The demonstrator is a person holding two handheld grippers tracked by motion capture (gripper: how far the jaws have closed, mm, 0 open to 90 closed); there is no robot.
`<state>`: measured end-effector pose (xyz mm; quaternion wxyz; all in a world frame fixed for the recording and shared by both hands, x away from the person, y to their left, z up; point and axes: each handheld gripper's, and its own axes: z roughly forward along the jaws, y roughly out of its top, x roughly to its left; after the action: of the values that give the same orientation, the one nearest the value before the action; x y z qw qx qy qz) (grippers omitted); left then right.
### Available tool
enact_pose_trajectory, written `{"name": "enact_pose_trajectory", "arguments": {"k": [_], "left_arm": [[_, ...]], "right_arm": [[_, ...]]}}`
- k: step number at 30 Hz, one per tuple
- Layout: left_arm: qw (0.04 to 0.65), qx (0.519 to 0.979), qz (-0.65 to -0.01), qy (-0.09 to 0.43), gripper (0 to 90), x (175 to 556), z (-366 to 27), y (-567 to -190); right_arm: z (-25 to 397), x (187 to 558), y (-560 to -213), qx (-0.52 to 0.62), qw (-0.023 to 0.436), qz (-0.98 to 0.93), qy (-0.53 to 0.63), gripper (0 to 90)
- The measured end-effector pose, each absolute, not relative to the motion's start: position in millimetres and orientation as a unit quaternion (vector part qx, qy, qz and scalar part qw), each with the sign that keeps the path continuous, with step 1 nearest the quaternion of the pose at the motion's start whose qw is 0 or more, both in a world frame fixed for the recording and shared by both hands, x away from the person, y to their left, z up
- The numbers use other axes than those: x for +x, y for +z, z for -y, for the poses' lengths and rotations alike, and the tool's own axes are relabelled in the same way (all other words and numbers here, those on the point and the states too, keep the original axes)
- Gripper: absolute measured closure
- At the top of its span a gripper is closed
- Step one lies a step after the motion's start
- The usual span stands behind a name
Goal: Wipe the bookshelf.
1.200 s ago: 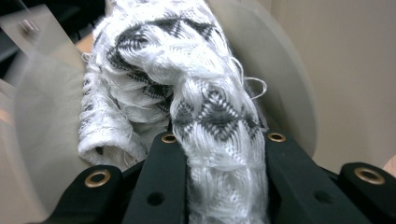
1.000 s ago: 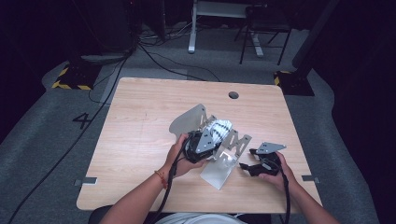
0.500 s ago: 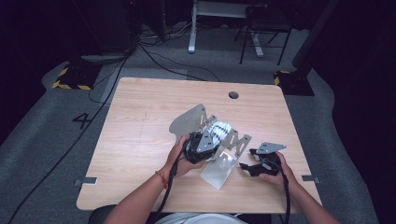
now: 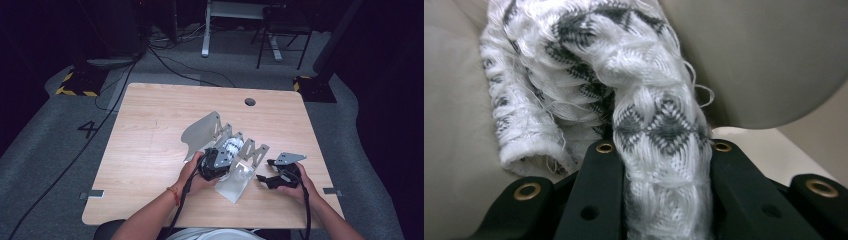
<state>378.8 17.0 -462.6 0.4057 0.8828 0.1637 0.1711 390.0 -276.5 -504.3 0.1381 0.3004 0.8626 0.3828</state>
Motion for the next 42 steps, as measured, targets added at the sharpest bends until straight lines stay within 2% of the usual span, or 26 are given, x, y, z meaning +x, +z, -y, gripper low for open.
{"name": "enact_pose_trajectory", "arguments": {"k": [12, 18, 26, 31, 37, 42], "left_arm": [[0.467, 0.845, -0.165, 0.202, 78.0, 364.6, -33.5, -421.0], [0.470, 0.840, -0.175, 0.206, 77.7, 365.6, -45.3, -412.2], [0.438, 0.859, -0.181, 0.193, 77.9, 368.1, -46.7, -422.7], [0.419, 0.872, -0.193, 0.165, 77.9, 375.2, -39.9, -443.1], [0.396, 0.885, -0.186, 0.158, 78.1, 376.0, -32.1, -457.2], [0.406, 0.882, -0.179, 0.159, 78.1, 374.3, -30.4, -454.4]], "right_arm": [[276.6, 389.7, -504.2, 0.297, 0.135, -0.864, 0.383, 20.0], [276.5, 389.7, -504.2, 0.296, 0.134, -0.865, 0.383, 19.8], [276.2, 389.5, -504.3, 0.297, 0.135, -0.864, 0.383, 19.7], [276.0, 389.3, -504.3, 0.297, 0.134, -0.864, 0.383, 19.7], [276.0, 389.4, -504.4, 0.295, 0.137, -0.864, 0.384, 19.7], [276.0, 389.4, -504.4, 0.294, 0.137, -0.864, 0.384, 19.7]]}}
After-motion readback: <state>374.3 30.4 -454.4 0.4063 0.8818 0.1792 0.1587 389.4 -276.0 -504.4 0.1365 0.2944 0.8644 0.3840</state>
